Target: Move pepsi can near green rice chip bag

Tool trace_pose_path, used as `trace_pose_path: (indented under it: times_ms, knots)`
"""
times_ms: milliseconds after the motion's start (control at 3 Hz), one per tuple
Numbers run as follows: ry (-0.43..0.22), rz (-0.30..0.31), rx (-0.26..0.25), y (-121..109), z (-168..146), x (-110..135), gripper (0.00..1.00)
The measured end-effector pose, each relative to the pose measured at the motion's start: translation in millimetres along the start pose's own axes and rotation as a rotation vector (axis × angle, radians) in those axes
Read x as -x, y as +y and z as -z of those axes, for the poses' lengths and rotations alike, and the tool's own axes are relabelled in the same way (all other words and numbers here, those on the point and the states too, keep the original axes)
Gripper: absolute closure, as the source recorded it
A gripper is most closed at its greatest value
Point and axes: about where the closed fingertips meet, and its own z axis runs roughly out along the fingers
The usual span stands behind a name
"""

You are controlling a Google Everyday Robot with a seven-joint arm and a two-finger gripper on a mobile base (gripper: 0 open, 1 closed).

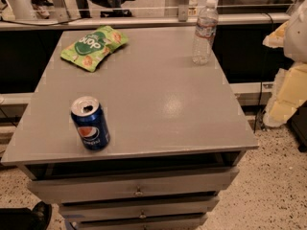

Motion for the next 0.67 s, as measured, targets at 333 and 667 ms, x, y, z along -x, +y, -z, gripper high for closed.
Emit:
trace_pose_path:
  times_ms: [333,667]
  knots:
    - [0.000,0.000,0.000,0.0,0.0,0.0,0.00]
    - [-0.020,-0.005,-0.007,-2.0,-3.6,2.8,0.00]
